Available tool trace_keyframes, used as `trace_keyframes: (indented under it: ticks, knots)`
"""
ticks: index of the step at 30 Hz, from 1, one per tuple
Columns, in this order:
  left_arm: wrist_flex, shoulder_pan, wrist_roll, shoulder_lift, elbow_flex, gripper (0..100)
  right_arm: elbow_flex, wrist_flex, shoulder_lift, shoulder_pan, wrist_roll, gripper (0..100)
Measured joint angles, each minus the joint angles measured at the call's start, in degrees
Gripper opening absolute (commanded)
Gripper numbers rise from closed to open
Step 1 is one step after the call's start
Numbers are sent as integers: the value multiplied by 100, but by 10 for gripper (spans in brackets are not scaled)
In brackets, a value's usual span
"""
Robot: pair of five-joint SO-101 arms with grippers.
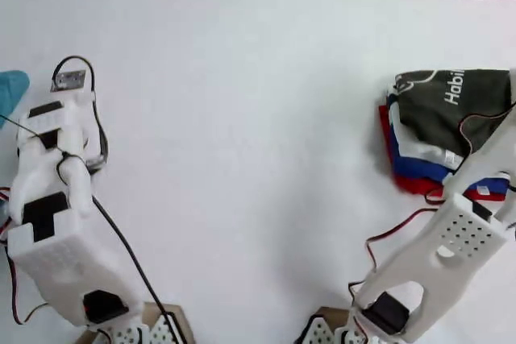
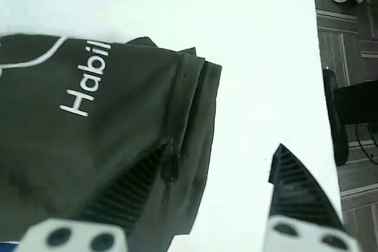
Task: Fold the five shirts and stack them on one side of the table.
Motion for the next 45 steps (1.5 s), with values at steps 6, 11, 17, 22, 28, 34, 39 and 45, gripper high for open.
trace_keyframes:
  ticks: [6,11,17,22,28,34,39,45]
  knots:
    - [0,0,0,0,0,26,484,202,-105,-492,-624,23]
    - [0,0,0,0,0,26,1662,202,-369,-1011,-712,21]
    - [0,0,0,0,0,26,3200,202,-853,-1503,-686,21]
    - [0,0,0,0,0,26,4369,35,-1363,-1785,-229,21]
    - [0,0,0,0,0,26,5767,-818,-1495,-1301,70,21]
    - [0,0,0,0,0,26,6866,-967,-1881,-747,844,21]
    - [0,0,0,0,0,26,7701,-958,-2866,-519,1389,21]
    - [0,0,0,0,0,26,8009,-967,-4360,-853,1433,21]
